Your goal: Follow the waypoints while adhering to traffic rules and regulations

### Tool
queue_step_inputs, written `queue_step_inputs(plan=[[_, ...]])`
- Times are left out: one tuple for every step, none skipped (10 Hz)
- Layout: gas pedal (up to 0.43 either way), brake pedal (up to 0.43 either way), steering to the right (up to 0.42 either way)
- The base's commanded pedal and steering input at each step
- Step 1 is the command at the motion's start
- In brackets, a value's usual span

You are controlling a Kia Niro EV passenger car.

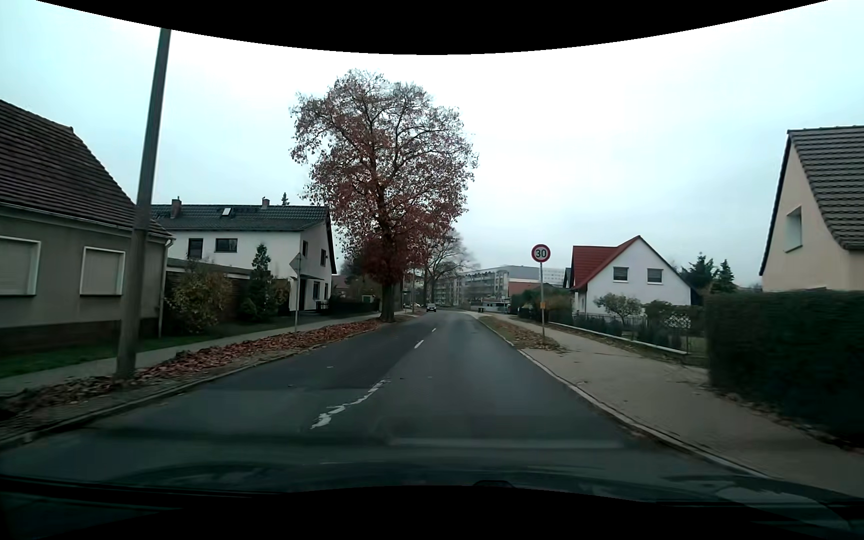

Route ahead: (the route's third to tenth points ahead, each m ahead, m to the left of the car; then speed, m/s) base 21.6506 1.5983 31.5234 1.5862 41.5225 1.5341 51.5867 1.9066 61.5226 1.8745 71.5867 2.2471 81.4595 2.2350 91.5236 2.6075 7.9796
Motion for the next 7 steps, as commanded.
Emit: queue_step_inputs(plan=[[0.150,0.000,0.000],[0.150,0.000,0.004],[0.150,0.000,0.005],[0.150,0.000,0.006],[0.150,0.000,0.006],[0.150,0.000,0.006],[0.150,0.000,0.007]])
